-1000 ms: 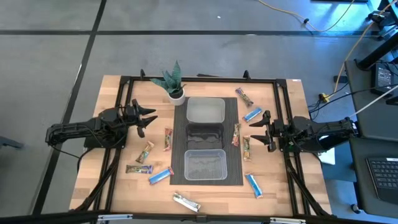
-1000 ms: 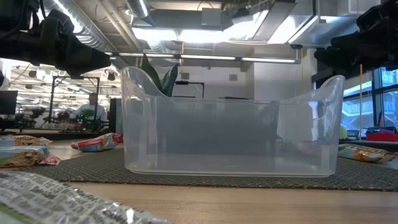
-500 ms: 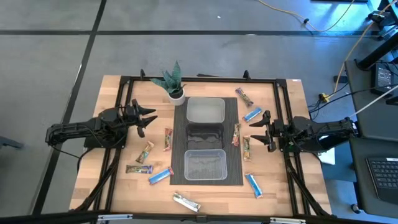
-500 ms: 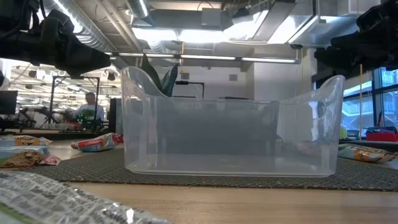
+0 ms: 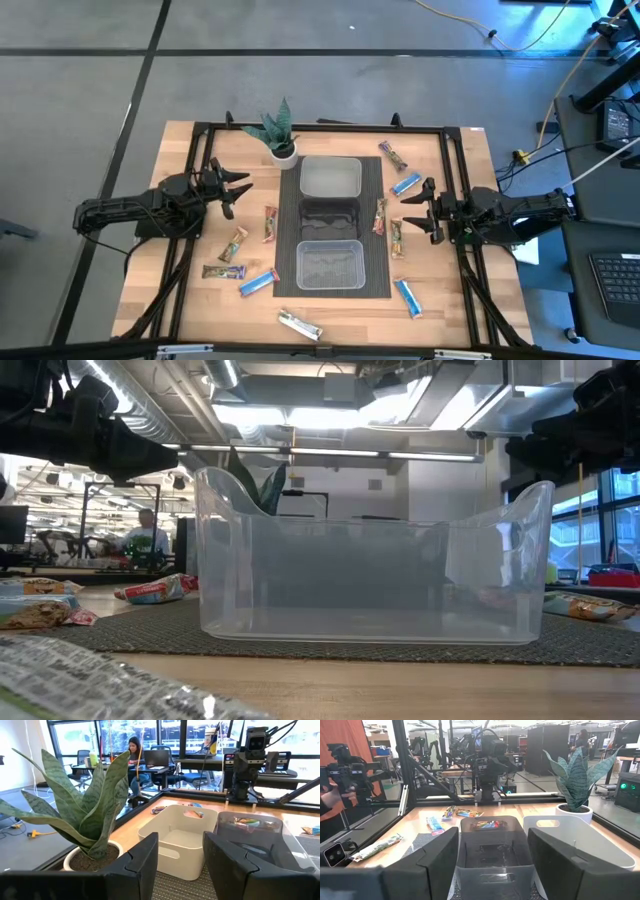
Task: Pick and place Granola Bars by type
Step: Put the red granola bar into the gray bin
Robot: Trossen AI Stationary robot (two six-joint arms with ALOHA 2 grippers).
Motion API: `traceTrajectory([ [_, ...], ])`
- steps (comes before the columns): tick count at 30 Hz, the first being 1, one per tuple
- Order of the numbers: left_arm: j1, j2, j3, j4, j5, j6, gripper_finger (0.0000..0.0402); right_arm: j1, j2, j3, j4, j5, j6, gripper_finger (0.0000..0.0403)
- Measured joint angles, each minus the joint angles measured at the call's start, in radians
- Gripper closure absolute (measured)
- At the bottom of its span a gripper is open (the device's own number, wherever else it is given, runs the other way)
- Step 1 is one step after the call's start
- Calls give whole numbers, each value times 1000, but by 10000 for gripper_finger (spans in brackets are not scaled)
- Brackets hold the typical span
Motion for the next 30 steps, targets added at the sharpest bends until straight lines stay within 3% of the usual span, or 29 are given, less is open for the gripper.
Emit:
traceTrajectory([
  [30, 0, 0, 0, 8, -2, -1, 253, 0, 0, 0, 0, 1, -74, 161],
])
